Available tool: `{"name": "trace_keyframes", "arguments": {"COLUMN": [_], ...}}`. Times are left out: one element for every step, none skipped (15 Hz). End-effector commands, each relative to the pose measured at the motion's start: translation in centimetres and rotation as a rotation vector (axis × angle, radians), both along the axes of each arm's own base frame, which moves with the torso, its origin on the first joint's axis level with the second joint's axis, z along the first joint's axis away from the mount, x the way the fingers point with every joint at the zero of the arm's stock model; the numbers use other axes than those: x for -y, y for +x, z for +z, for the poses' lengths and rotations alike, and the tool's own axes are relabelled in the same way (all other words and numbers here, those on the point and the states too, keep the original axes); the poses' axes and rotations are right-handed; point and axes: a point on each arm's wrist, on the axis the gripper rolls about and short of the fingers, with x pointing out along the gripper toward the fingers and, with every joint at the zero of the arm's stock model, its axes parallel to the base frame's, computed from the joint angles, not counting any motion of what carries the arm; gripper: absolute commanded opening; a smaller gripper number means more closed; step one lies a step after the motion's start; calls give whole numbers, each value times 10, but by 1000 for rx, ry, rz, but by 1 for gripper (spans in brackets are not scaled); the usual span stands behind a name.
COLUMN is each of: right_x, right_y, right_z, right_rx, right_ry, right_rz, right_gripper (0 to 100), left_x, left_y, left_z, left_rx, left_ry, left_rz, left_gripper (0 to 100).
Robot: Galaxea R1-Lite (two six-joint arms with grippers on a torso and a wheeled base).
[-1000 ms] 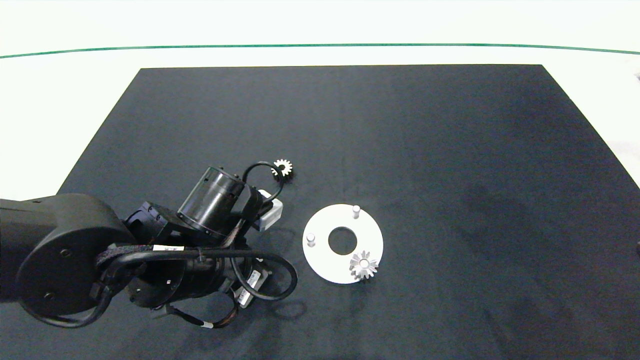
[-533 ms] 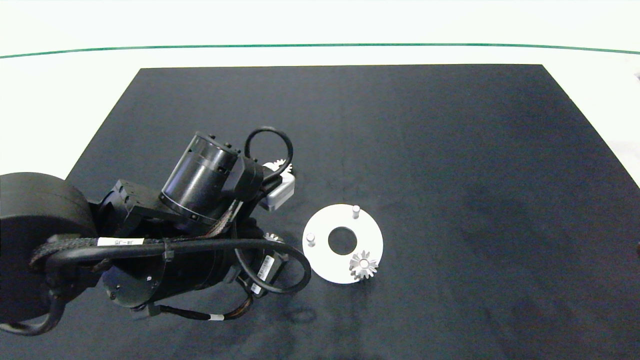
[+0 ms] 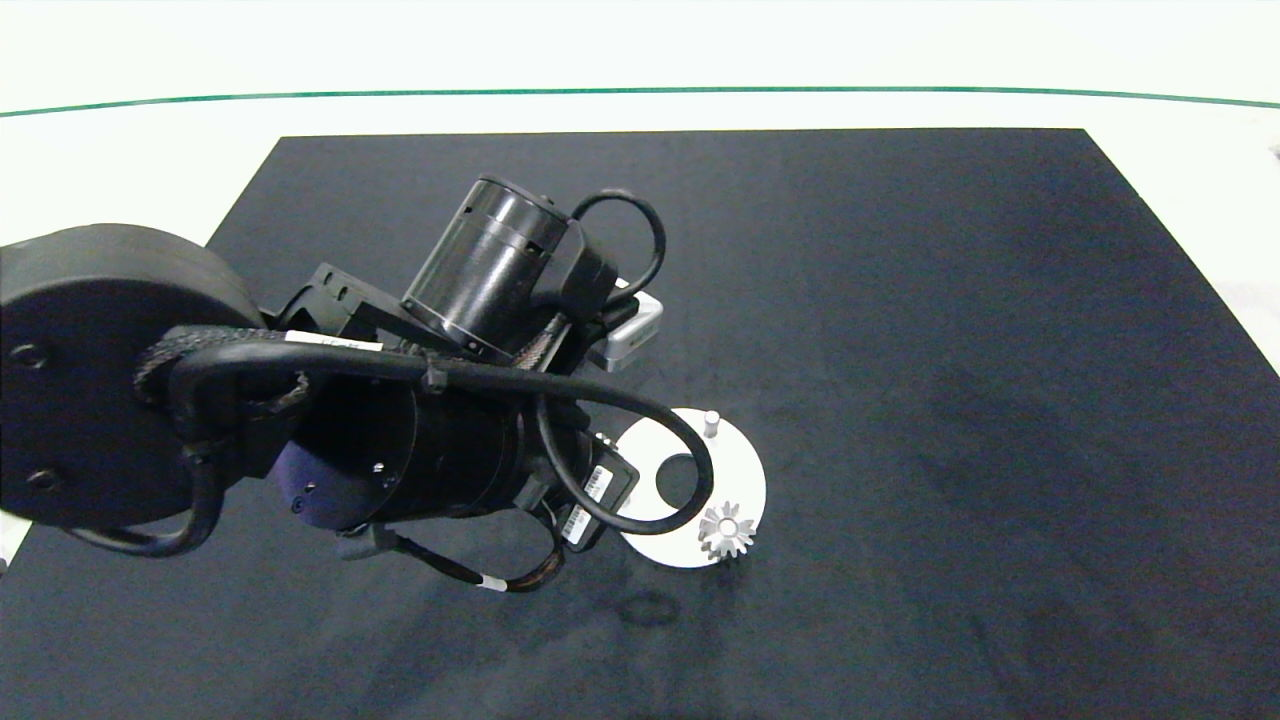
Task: Install three planetary gears onto the carrier pins
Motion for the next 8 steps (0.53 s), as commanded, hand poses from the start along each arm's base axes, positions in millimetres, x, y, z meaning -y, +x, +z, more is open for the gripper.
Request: {"name": "trace_keyframes", "arguments": {"right_x": [0, 0, 0, 0, 0, 0, 1, 1], "right_y": [0, 0, 0, 0, 0, 0, -2, -2], "right_z": [0, 0, 0, 0, 0, -1, 0, 0], "right_rx": [-1, 1, 1, 1, 1, 0, 4, 4], "right_ry": [-3, -3, -3, -5, -8, -10, -8, -8], "right_rz": [0, 0, 0, 1, 1, 2, 2, 2], "right_gripper": [100, 100, 100, 100, 100, 100, 100, 100], "left_x": [12, 14, 15, 17, 18, 19, 20, 20], "left_y": [9, 11, 12, 14, 15, 16, 17, 18], "left_z": [-8, -10, -12, -14, -15, -16, -15, -14], "left_rx": [-30, -34, -35, -35, -35, -36, -31, -29], "left_ry": [42, 48, 55, 66, 73, 80, 76, 74], "left_rz": [-6, -7, -10, -17, -21, -25, -24, -24], "left_gripper": [28, 28, 28, 28, 28, 28, 28, 28]}}
